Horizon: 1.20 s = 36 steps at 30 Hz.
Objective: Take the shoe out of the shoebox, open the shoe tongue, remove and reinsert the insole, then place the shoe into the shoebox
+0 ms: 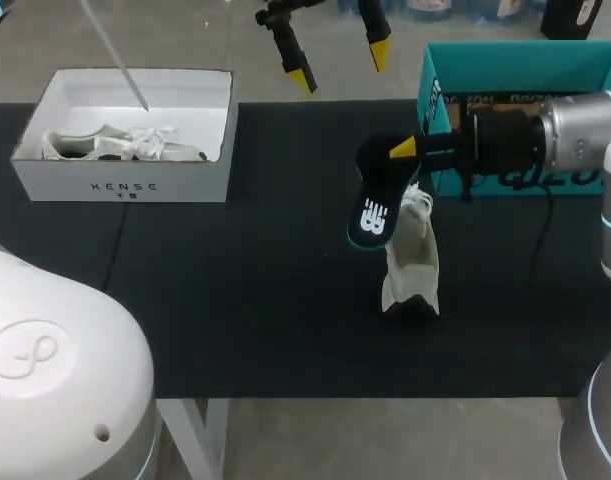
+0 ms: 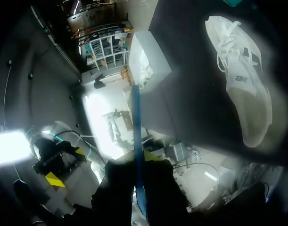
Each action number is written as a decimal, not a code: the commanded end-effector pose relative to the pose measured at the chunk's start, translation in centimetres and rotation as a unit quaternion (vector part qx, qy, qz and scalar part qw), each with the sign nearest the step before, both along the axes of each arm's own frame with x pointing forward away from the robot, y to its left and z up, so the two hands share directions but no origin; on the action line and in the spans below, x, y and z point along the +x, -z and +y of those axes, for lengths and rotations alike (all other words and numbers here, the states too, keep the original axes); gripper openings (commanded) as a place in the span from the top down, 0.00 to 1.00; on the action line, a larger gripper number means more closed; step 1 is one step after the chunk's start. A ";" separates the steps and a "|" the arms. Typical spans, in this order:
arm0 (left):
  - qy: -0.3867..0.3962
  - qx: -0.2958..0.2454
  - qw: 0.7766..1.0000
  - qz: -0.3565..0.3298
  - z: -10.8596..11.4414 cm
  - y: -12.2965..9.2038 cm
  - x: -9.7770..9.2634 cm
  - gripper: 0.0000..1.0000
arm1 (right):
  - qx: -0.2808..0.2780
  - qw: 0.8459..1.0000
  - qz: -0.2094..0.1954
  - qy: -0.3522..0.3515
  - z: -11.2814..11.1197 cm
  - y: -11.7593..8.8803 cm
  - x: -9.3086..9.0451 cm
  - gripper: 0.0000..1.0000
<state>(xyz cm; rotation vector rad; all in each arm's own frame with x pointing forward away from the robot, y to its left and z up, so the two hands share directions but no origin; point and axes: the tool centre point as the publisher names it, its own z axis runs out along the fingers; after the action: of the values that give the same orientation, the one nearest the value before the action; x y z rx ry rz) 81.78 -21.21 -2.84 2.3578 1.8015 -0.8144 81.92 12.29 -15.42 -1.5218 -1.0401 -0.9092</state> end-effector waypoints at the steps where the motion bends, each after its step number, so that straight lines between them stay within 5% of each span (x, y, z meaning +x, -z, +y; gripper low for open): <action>1: 0.001 0.001 1.000 0.000 0.0 0.0 0.1 0.00 | -0.002 1.000 0.000 0.000 0.0 -0.1 0.0 1.00; 10: 0.001 0.001 1.000 0.000 0.0 0.0 0.1 0.00 | -0.002 1.000 0.000 0.000 0.0 -0.1 0.0 1.00; 19: 0.017 0.018 0.999 -0.022 -3.4 1.1 1.6 0.00 | -0.002 1.000 0.000 0.000 0.0 -0.1 0.0 1.00; 24: 0.001 -0.005 1.000 -0.031 -3.0 0.7 1.5 0.00 | -0.002 1.000 0.000 0.000 0.0 -0.1 0.0 1.00; 29: -0.086 -0.176 0.980 -0.023 0.3 -0.5 1.0 0.00 | -0.002 1.000 0.000 0.000 0.0 -0.1 0.0 1.00; 36: -0.196 -0.426 0.882 0.047 4.9 1.4 -0.9 0.00 | -0.002 1.000 0.000 0.000 0.0 -0.1 0.0 1.00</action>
<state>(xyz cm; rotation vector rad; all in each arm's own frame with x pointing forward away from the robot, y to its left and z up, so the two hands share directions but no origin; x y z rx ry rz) 82.98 -20.03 -1.49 2.1971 1.7608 -0.8886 81.91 12.27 -15.40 -1.5225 -1.0406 -0.9090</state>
